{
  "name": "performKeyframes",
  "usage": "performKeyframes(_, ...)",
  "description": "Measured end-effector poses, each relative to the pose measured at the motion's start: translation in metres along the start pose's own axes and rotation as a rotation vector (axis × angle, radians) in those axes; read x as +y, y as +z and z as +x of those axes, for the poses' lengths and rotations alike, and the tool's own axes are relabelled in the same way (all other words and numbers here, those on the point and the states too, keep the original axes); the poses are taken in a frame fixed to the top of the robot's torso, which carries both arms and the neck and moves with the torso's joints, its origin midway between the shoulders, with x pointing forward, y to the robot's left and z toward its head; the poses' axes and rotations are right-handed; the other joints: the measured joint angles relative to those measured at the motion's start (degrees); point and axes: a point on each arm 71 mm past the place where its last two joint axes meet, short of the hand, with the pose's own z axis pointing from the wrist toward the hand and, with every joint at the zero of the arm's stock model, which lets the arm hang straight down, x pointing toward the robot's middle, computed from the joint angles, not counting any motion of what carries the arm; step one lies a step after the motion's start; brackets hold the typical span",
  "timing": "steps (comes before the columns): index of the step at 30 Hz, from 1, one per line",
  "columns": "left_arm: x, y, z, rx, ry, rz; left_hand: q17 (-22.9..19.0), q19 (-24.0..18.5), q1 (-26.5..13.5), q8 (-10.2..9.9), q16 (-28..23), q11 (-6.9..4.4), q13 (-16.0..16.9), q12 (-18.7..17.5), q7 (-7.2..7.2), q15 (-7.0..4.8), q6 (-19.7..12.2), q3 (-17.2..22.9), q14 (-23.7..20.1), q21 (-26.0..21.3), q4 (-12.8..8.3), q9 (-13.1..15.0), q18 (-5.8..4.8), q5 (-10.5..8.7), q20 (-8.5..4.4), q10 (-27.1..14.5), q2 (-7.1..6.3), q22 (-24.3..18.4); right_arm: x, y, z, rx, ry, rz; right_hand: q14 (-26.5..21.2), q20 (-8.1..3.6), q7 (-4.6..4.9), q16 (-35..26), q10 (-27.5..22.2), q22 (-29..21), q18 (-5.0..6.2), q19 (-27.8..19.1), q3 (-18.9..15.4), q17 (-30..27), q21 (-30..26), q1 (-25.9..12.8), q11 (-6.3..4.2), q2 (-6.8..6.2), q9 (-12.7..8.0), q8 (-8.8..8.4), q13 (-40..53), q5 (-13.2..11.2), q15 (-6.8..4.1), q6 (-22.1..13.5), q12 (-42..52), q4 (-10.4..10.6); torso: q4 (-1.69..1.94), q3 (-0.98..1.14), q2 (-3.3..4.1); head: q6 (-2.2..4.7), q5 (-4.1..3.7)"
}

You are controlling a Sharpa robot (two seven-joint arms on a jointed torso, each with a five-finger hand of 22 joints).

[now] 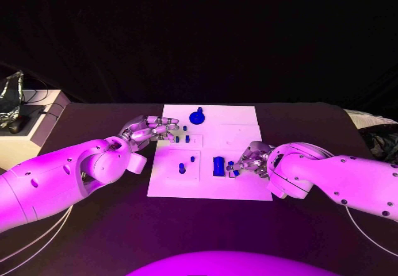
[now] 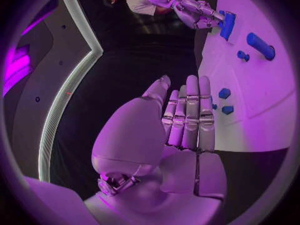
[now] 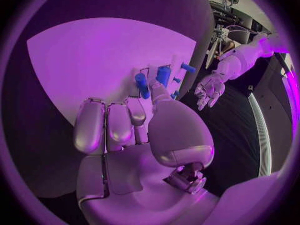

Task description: Assemble the parts on the task board

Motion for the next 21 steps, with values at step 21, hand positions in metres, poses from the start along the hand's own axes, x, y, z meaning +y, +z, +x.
performKeyframes(21,0.0002,0.0000,-0.0006,-0.002,0.000,-0.001,0.0,0.0,0.0,0.0,0.0,0.00,0.0,0.0,0.00,0.00,0.0,0.0,0.0,-0.2,0.0,0.0,0.00,0.00,0.00,0.0,0.00,0.0,-0.0023,-0.0054,0.0012,0.002,0.005,-0.013,0.0,0.00,0.00,0.0,0.0,0.0,0.00,0.0,-2.9,0.0,0.0,-1.0,0.01,-0.05,0.1,0.12,0.0,1.0,0.00,0.0,0.0,2.1,-0.04,0.09,0.00,-0.23,0.24)
